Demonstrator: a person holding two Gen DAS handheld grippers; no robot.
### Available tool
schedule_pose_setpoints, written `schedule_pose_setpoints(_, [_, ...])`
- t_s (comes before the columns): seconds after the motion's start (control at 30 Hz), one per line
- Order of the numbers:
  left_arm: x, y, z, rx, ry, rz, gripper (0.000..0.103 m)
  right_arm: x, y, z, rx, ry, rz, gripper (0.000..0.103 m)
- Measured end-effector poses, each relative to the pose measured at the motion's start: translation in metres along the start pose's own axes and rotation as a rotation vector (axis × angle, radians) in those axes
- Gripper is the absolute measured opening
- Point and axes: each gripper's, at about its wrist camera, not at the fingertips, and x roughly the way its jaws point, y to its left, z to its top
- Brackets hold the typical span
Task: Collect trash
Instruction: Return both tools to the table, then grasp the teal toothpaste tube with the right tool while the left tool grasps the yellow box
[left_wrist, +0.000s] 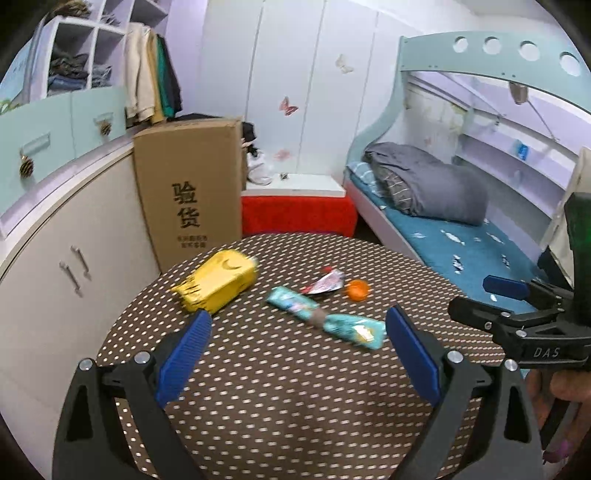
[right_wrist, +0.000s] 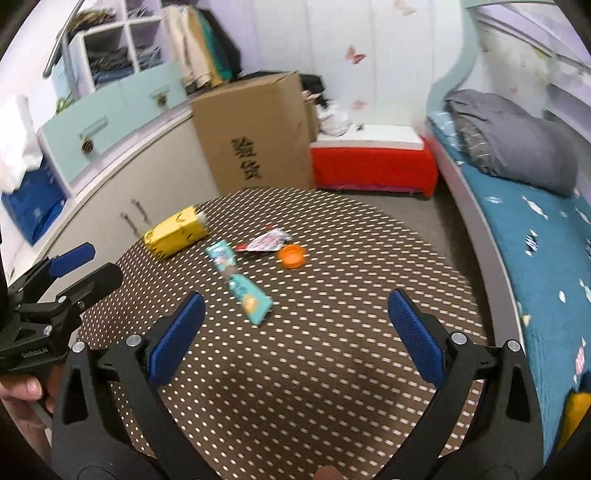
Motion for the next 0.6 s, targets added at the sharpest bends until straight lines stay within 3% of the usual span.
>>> schedule_pose_setpoints(0.4, [0.035,0.062,-0.006,-0.039,0.049,0.086,0.093,0.09,0.053,0.01,-0.128,0.11,0.087,0.097])
schedule_pose_setpoints(0.6, [0.07,0.075,0.002,0.025,0.086,0.124,0.093,0.126,0.061,0.011,-0.164,0.16,0.079,0.087])
